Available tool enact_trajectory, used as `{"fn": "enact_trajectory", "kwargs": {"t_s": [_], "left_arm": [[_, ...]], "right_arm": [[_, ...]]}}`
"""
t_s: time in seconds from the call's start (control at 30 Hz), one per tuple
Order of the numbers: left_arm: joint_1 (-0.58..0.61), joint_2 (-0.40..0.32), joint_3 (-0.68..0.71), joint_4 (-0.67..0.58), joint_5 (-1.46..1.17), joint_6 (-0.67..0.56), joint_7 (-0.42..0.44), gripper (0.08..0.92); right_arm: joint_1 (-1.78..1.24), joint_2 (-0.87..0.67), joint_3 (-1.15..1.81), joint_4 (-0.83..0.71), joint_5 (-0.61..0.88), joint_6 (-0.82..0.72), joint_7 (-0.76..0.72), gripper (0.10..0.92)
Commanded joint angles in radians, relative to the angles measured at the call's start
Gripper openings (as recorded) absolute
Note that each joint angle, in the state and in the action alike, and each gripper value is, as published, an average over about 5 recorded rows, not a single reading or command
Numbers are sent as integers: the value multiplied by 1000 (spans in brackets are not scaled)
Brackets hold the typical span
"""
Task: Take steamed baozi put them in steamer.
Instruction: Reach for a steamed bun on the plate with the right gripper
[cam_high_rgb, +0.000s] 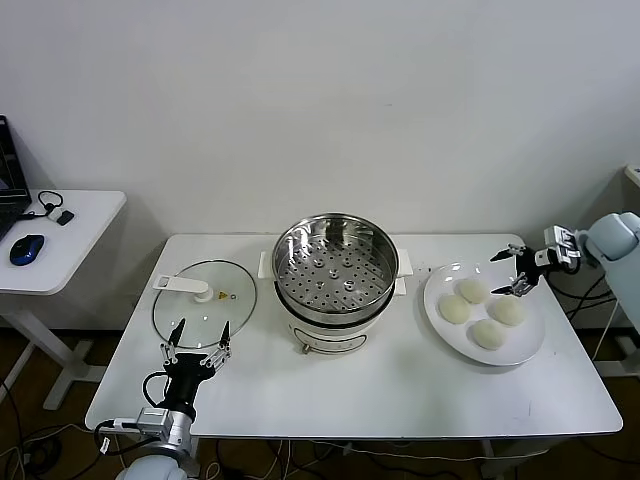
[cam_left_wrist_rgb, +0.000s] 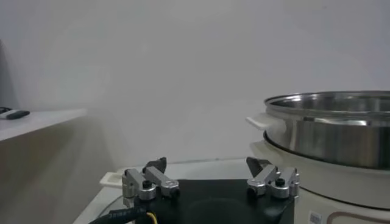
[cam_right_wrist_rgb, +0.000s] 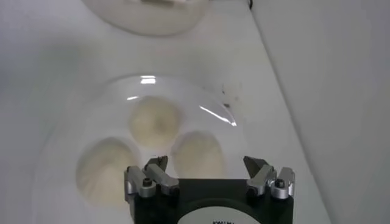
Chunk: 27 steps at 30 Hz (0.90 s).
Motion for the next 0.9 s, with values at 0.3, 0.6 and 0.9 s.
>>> {"fn": "enact_trajectory", "kwargs": {"t_s": [0.3, 0.6, 0.9], "left_arm": [[-1, -1, -4, -15, -3, 2, 0, 823], [-3, -5, 2, -20, -3, 3, 0, 823], [-3, -4, 2, -19, -4, 4, 0, 823]], "right_arm": [[95, 175, -39, -249, -173, 20, -17, 823], [73, 207, 36, -274, -238, 21, 10, 823], [58, 226, 78, -290, -279, 20, 25, 823]]}}
